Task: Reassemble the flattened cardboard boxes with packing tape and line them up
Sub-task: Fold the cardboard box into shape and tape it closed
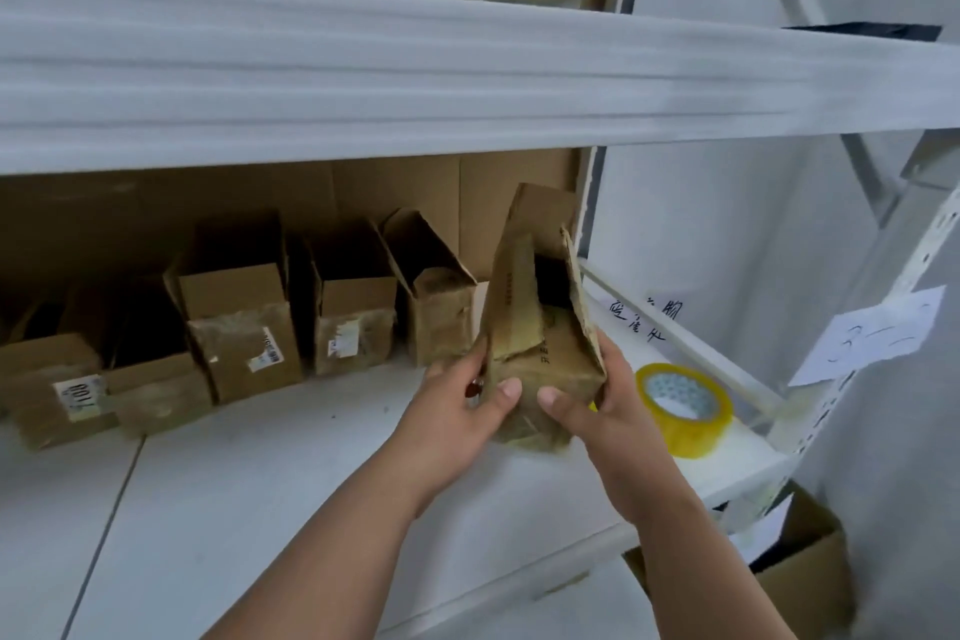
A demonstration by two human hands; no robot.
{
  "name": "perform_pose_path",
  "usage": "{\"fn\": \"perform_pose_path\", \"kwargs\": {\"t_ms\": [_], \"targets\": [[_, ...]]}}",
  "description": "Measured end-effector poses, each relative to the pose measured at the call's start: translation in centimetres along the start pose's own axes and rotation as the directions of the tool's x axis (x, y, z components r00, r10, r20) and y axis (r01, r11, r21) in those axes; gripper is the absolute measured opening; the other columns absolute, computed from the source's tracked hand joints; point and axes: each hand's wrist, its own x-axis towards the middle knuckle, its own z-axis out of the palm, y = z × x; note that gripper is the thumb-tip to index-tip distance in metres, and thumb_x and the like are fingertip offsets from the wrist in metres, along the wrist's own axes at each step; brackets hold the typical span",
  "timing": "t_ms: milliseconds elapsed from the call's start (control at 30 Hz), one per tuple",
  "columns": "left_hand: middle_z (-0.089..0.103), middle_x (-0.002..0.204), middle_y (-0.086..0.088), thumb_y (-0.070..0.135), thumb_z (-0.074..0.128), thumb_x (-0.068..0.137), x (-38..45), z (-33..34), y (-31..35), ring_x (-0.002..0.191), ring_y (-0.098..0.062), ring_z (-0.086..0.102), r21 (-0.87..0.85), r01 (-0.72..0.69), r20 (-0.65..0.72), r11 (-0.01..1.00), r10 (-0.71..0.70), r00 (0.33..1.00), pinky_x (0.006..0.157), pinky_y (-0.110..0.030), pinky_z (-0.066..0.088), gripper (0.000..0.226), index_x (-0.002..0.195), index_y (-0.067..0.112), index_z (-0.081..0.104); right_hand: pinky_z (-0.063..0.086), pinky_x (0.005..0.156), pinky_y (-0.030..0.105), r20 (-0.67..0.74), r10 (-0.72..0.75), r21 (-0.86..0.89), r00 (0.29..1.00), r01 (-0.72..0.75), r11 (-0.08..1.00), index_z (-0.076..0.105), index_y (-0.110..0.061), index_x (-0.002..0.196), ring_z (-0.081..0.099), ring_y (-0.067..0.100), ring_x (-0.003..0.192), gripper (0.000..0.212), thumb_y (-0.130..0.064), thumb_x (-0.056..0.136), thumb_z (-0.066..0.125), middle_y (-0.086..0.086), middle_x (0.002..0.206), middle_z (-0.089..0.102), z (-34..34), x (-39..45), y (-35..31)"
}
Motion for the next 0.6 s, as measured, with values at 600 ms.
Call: {"fn": "perform_pose_path", "kwargs": {"t_ms": [600], "targets": [[0.061, 0.124, -0.015, 0.022, 0.050, 0.100, 17.9, 2.7, -1.3, 0.116, -0.034, 0.058, 0.291, 0.112, -0.310, 0.950, -0.017, 0.951, 0.096, -0.035, 0.047, 0.032, 0.129, 0.015, 0.061, 0.042, 0.105, 0.048, -0.128, 0.076, -0.612, 0.989, -0.139, 0.778, 0.039, -0.027, 0.143, 0.044, 0.037, 0.124, 0.057, -0.030, 0.091, 0.061, 0.009, 0.134, 0.043, -1.2, 18.0, 1.7]]}}
